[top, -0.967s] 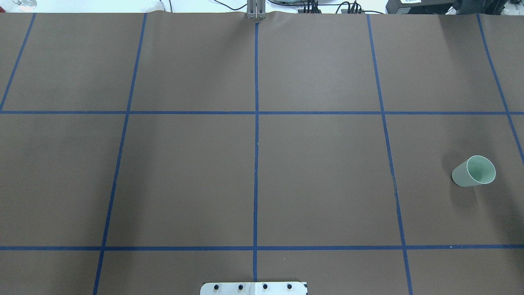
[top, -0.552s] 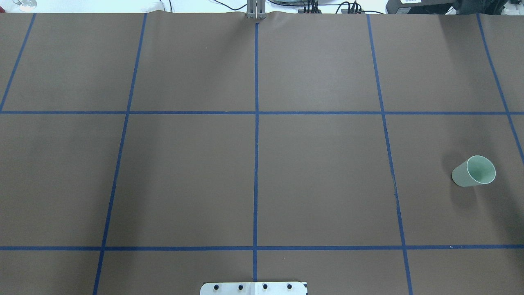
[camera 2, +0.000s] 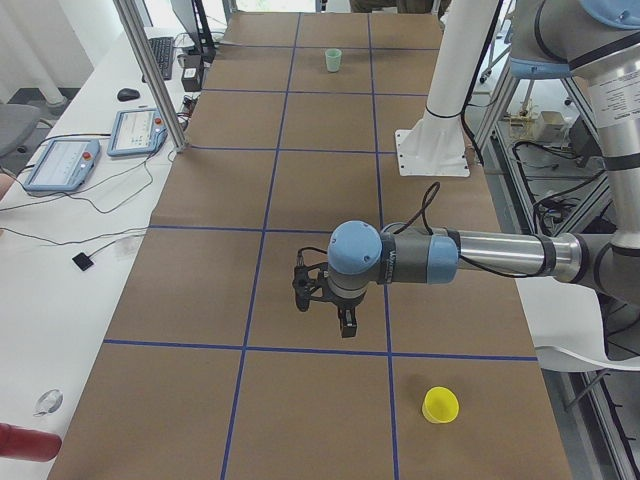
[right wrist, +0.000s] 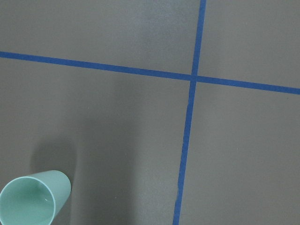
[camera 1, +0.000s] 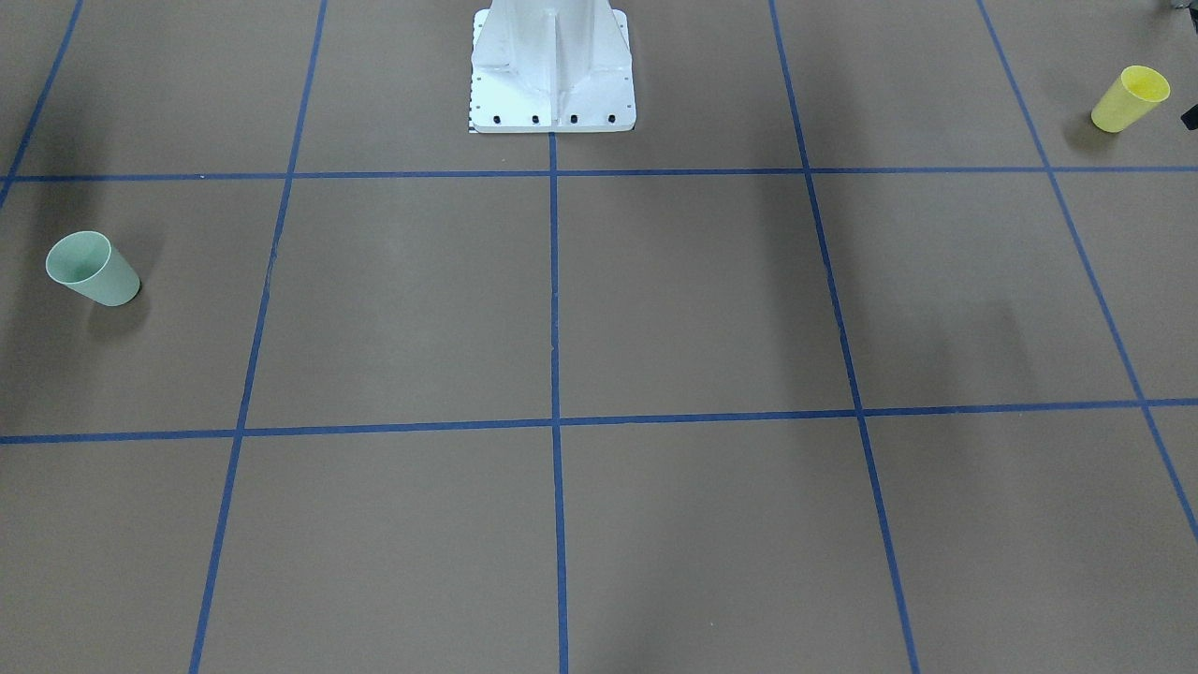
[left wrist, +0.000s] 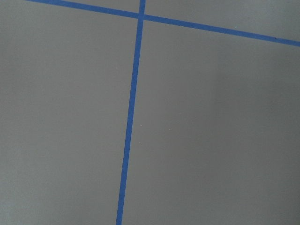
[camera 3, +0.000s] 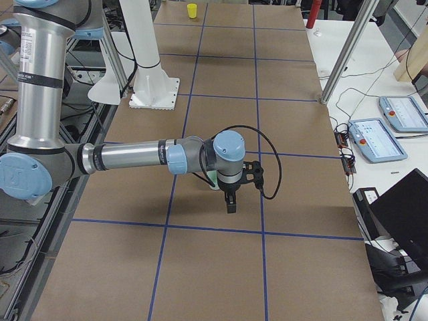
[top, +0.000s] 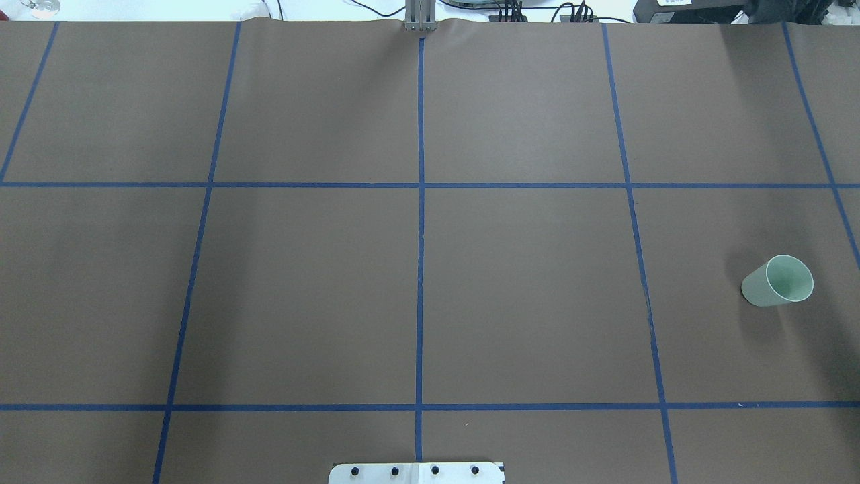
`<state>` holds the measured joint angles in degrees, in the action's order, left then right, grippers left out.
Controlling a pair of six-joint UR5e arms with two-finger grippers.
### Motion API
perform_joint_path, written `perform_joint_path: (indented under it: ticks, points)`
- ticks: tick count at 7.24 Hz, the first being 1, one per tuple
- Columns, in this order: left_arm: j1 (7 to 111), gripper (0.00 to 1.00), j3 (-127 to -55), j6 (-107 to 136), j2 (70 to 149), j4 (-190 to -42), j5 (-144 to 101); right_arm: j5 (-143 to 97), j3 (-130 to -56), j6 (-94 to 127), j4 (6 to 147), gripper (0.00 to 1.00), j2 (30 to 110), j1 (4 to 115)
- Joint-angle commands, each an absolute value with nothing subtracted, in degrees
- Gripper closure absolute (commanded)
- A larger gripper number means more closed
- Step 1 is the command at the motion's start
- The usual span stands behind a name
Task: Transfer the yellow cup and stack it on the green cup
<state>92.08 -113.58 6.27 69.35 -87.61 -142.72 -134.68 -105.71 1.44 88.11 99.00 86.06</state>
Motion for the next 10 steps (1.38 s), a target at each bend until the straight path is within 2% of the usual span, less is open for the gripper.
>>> perform_joint_path:
  ticks: [1, 3, 6, 8, 10]
  points:
    - [92.0, 0.0, -113.3, 6.9, 68.9, -87.6, -142.7, -135.4, -105.6, 1.3, 87.8, 0.0, 99.4, 86.0]
    - [91.9, 0.0, -113.0, 19.2, 69.6, -89.5, -141.4, -135.4, -105.5, 1.6, 87.7, 0.0, 99.6, 85.6]
    - [85.0, 0.0, -113.0, 39.2, 70.1, -96.3, -134.3, -135.5, -105.4, 1.8, 87.8, 0.0, 99.8, 85.2]
    - [73.7, 0.0, -112.9, 56.7, 73.5, -96.9, -123.5, -134.8, -105.2, 1.1, 87.6, 0.0, 100.0, 82.6]
    - [70.0, 0.0, -113.4, 71.3, 75.0, -98.0, -116.4, -134.5, -105.3, 1.5, 87.1, 0.0, 99.9, 81.0]
